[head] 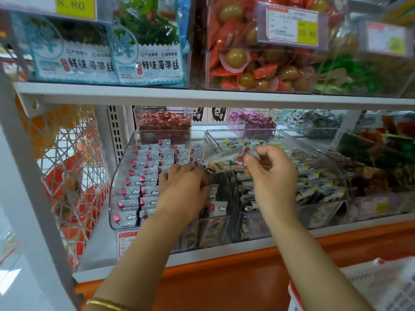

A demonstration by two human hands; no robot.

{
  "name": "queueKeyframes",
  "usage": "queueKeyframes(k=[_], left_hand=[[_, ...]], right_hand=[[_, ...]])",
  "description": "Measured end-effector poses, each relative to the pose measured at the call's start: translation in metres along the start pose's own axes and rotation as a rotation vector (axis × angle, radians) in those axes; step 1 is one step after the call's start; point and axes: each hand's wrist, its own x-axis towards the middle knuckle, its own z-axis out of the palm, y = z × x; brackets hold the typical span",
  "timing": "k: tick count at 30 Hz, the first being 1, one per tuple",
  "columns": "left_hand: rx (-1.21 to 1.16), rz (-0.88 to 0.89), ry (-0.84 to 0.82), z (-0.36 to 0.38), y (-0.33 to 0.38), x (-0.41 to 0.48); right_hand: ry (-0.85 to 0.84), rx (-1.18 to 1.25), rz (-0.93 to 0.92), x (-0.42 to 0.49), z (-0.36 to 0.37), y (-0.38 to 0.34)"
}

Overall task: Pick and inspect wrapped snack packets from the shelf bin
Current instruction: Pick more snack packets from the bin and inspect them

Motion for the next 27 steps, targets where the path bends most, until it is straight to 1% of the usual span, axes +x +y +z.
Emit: queueKeyframes(k=[2,6,9,12,15,17,20,24,25,27], left_hand=[[0.005,-0.019,0.006,-0.001,-0.003,0.0],[-0.002,-0.047,0.016,0.0,-0.005,-0.002],[-0.043,-0.056,0.008,-0.002,-0.006,-0.002],[-0.08,-0.06,-0.015,-0.005,-0.007,-0.003],[-0.085,-0.058,-0.056,-0.009,-0.01,-0.004],[-0.09,-0.059,-0.078,-0.011,-0.012,-0.004],[-0.111,-0.054,-0.079,-0.014,-0.014,-0.004],[-0.163,-0.056,-0.035,-0.016,-0.017,-0.005],[-0.169,-0.058,-0.025,-0.017,-0.018,-0.005],[-0.179,-0.07,-0.009,-0.017,-0.019,-0.006]], right_hand=[[-0.067,-0.099,-0.078,0.007,0.002,-0.002],[-0.307,-0.291,-0.201,0.024,0.014,-0.007],[-0.417,-0.42,-0.274,0.033,0.03,-0.007],[-0.517,-0.476,-0.242,0.042,0.042,-0.006],[-0.529,-0.465,-0.203,0.048,0.043,-0.005],[-0.594,-0.575,-0.242,0.046,0.043,-0.003],[-0.739,-0.796,-0.314,0.04,0.046,0.002],[-0.983,-1.139,-0.388,0.045,0.049,0.003],[-1.025,-1.175,-0.386,0.049,0.05,0.002],[-1.042,-1.118,-0.363,0.055,0.052,-0.002]])
